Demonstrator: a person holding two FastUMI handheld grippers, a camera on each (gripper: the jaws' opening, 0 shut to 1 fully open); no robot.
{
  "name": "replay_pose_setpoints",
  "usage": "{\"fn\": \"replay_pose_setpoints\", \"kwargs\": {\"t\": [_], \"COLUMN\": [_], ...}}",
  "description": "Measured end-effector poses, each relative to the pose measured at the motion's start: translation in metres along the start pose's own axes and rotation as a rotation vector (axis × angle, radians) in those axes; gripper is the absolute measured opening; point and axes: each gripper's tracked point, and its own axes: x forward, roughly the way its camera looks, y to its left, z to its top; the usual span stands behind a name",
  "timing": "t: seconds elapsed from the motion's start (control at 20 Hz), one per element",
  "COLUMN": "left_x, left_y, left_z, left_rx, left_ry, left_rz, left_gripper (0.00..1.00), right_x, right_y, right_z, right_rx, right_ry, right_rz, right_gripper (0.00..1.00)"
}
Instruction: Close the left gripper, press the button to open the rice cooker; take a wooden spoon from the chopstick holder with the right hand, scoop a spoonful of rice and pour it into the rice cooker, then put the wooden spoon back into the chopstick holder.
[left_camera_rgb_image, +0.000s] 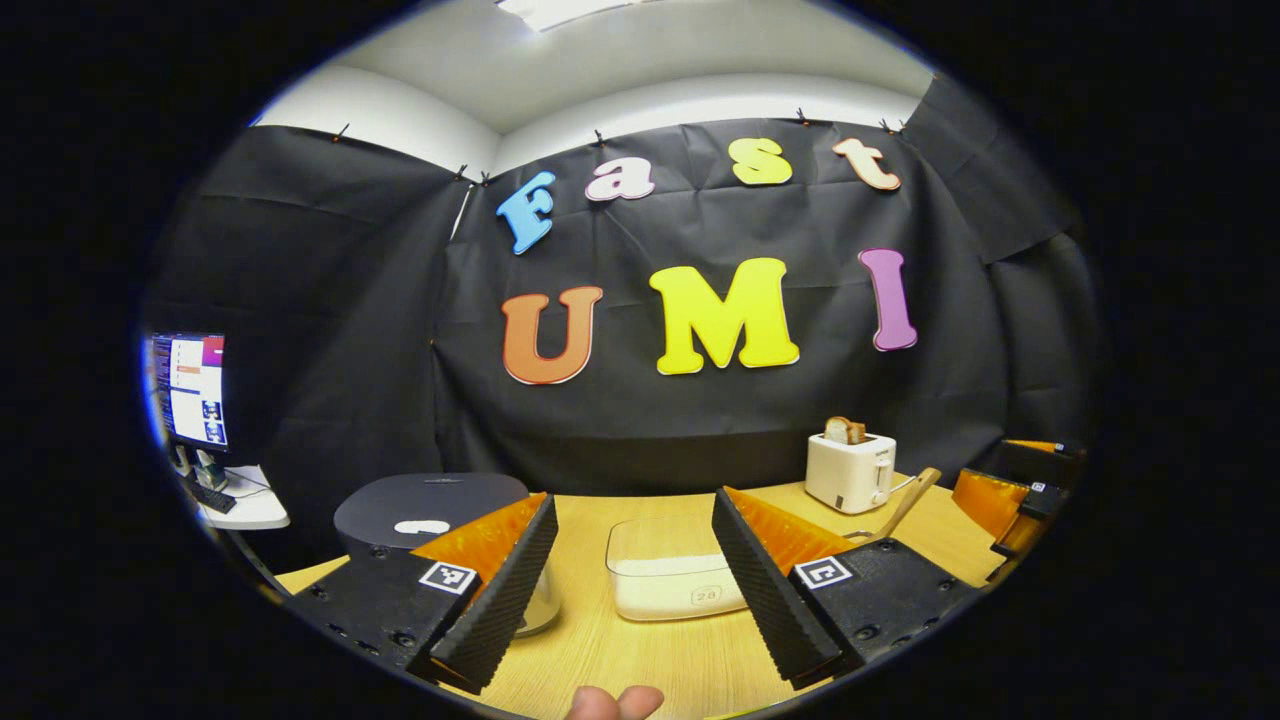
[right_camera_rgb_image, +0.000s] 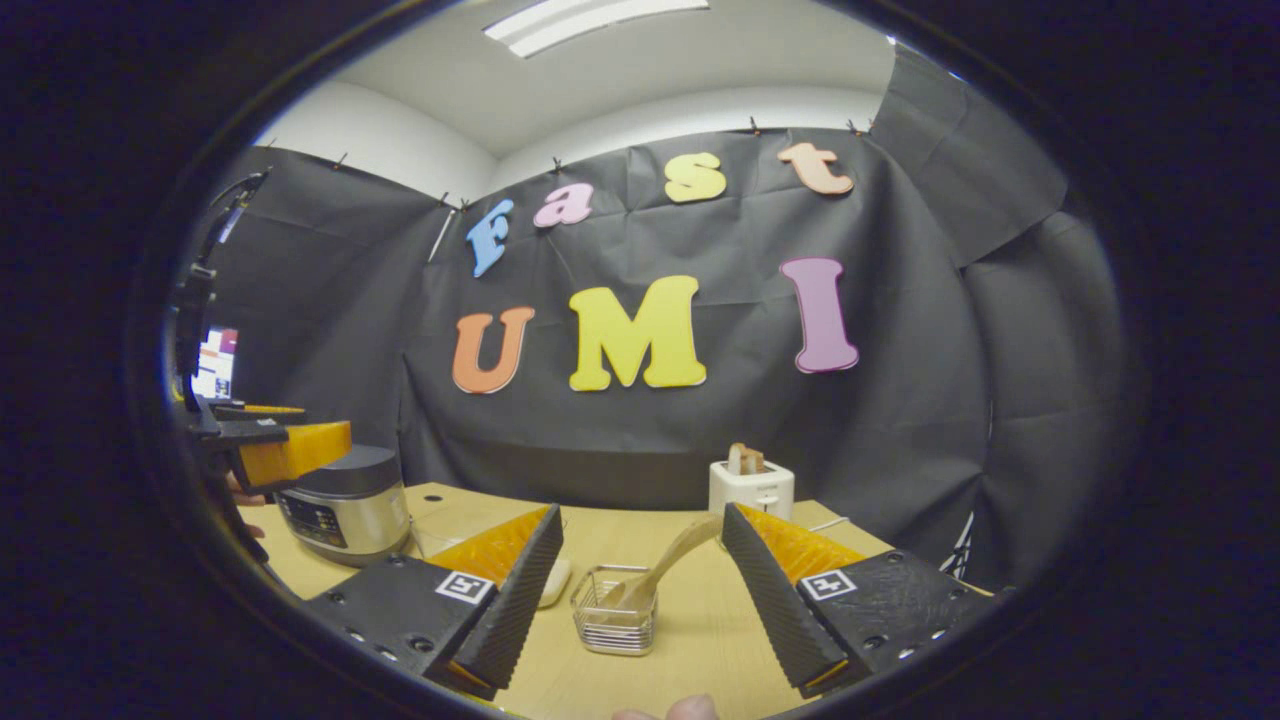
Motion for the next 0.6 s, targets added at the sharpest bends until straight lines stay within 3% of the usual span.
{"fn": "replay_pose_setpoints", "kwargs": {"t": [0.05, 0.2, 0.35, 0.5, 0.6], "left_x": [-0.004, -0.015, -0.021, -0.023, -0.023], "left_y": [-0.006, -0.023, -0.036, -0.026, -0.018], "left_z": [0.0, -0.006, -0.01, -0.01, -0.009], "left_rx": [0.01, 0.02, 0.001, -0.005, -0.01], "left_ry": [-0.005, -0.011, -0.002, 0.003, -0.005], "left_rz": [-0.012, -0.054, -0.089, -0.089, -0.082], "left_gripper": [0.99, 0.95, 0.99, 0.99, 0.99], "right_x": [-0.002, -0.008, -0.016, -0.018, -0.016], "right_y": [-0.001, -0.007, -0.008, 0.006, 0.015], "right_z": [0.0, 0.007, 0.014, 0.015, 0.017], "right_rx": [0.005, 0.01, -0.015, -0.038, -0.039], "right_ry": [0.001, -0.006, -0.028, -0.019, -0.017], "right_rz": [-0.009, -0.047, -0.081, -0.073, -0.06], "right_gripper": [0.91, 0.95, 0.95, 0.91, 0.95]}}
